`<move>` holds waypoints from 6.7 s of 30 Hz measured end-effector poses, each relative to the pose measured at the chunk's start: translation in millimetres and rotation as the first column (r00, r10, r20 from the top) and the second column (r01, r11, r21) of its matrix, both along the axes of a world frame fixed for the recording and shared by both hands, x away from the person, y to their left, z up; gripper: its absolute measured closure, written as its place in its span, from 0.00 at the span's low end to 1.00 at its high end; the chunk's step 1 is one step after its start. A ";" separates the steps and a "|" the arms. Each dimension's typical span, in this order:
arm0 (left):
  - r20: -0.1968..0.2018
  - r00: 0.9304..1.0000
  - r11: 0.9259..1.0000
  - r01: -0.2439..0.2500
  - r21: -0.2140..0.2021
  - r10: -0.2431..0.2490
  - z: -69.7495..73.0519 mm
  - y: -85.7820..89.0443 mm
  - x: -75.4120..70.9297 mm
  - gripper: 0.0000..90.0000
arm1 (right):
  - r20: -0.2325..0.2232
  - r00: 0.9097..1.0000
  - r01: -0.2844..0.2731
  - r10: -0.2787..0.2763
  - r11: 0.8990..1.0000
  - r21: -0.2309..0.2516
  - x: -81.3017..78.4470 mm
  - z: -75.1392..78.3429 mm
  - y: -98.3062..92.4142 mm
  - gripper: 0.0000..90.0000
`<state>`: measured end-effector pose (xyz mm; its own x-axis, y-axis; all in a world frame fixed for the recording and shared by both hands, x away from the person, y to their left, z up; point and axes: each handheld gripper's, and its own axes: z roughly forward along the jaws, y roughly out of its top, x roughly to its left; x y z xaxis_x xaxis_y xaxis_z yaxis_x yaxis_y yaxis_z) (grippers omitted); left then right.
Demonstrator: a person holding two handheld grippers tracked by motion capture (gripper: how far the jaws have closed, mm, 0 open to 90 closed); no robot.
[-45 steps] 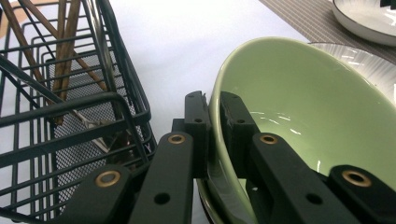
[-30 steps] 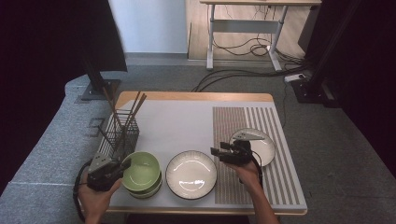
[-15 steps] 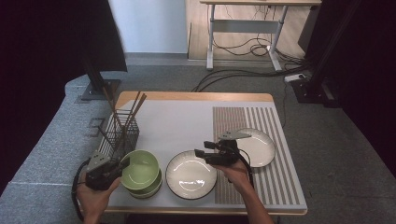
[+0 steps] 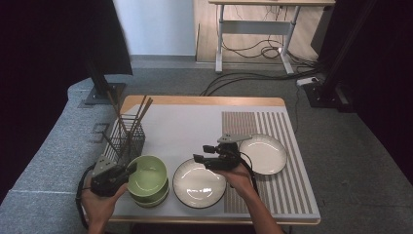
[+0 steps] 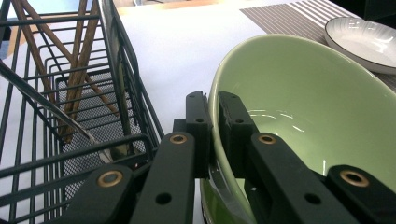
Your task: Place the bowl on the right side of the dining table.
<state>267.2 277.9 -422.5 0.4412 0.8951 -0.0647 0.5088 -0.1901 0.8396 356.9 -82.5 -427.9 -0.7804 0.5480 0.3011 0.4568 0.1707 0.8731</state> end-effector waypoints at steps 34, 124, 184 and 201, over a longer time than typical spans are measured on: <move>0.014 1.000 1.000 0.020 0.018 -0.020 8.7 -12.1 7.7 0.93 | -0.028 0.994 -0.103 0.101 0.991 -0.080 2.2 3.0 25.3 0.44; 0.070 0.982 0.979 0.181 -0.097 -0.174 18.9 -36.5 6.5 0.65 | -0.090 0.994 -0.087 0.066 0.962 -0.257 21.3 -4.1 -1.3 0.93; 0.002 0.985 0.981 0.169 -0.096 -0.170 -1.5 -30.0 6.1 0.65 | -0.092 0.967 0.221 -0.240 0.959 -0.175 30.8 -23.7 -129.1 0.93; -0.005 0.989 0.985 0.149 -0.084 -0.150 -2.6 -27.3 7.5 0.65 | -0.110 0.942 0.300 -0.318 0.941 -0.155 35.4 -26.4 -160.7 0.93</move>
